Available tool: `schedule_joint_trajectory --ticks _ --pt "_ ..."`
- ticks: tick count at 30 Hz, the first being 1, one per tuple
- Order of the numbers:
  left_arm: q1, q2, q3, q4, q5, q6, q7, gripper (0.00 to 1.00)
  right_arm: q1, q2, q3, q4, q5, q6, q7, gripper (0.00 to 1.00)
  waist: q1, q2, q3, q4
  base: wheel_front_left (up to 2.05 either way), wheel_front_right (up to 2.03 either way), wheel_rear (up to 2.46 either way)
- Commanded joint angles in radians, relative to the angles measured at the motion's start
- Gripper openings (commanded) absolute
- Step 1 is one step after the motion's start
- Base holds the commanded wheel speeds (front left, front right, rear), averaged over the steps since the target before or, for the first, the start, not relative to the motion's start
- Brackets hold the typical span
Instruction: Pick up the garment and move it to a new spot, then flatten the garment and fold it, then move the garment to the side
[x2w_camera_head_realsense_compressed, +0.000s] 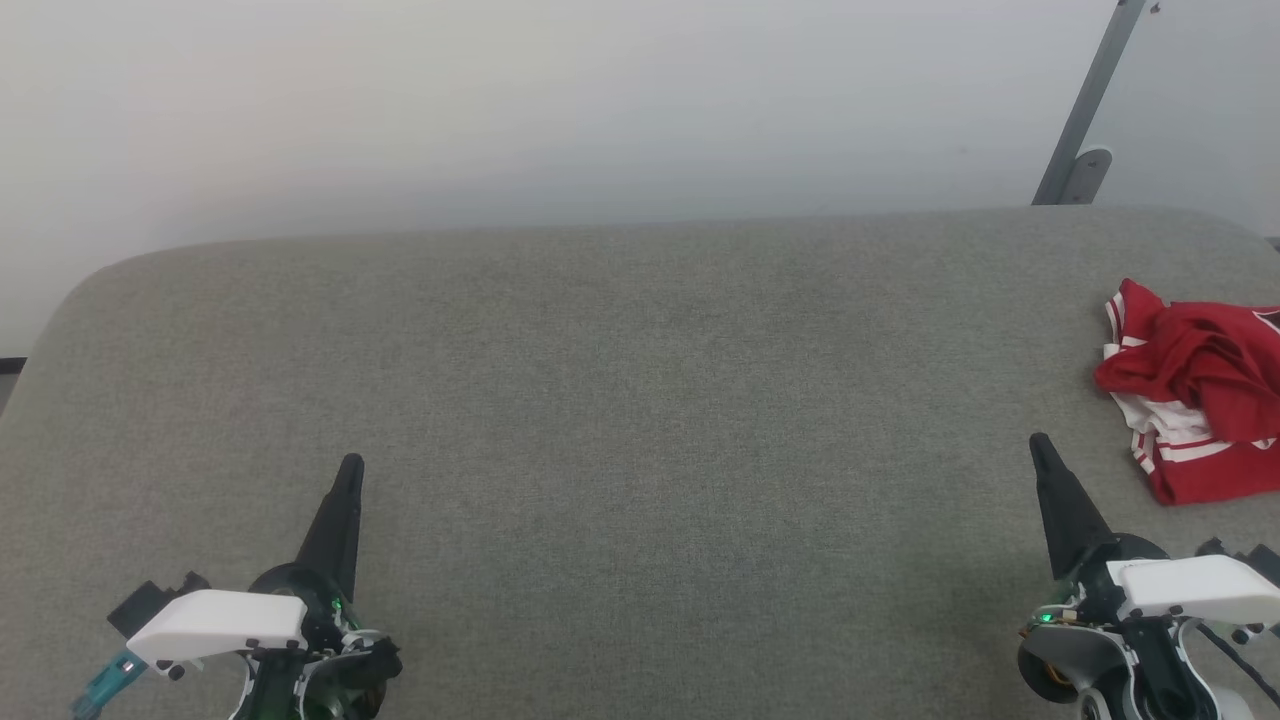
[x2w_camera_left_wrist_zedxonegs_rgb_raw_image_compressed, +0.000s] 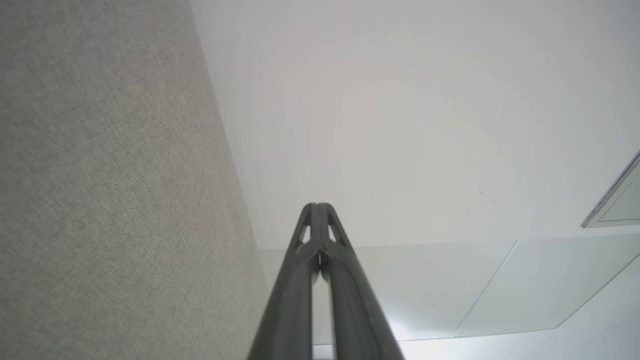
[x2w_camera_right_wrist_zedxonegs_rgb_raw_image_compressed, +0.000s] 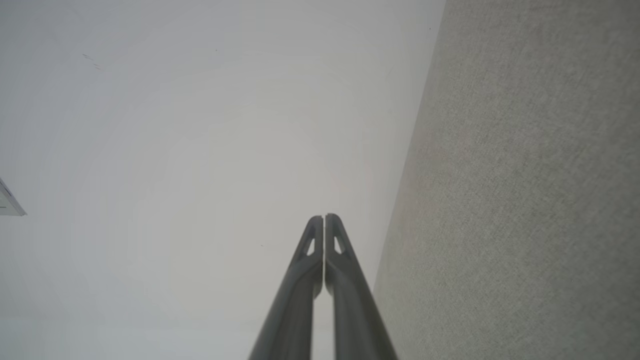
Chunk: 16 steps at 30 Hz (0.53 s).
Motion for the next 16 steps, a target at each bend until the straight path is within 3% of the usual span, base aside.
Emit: schedule_joint_trajectory --ticks 1,16 --pt "-0.011 -0.002 0.0 -0.001 -0.004 0.0 0.003 0.0 0.006 0.003 0.0 -0.002 0.004 0.0 0.002 0.0 0.0 -0.0001 0.0 0.0 0.0 0.0 0.0" --pt "-0.011 -0.002 0.0 -0.001 -0.004 0.0 0.003 0.0 0.006 0.003 0.0 -0.002 0.004 0.0 0.002 0.0 0.0 -0.0001 0.0 0.0 0.0 0.0 0.0"
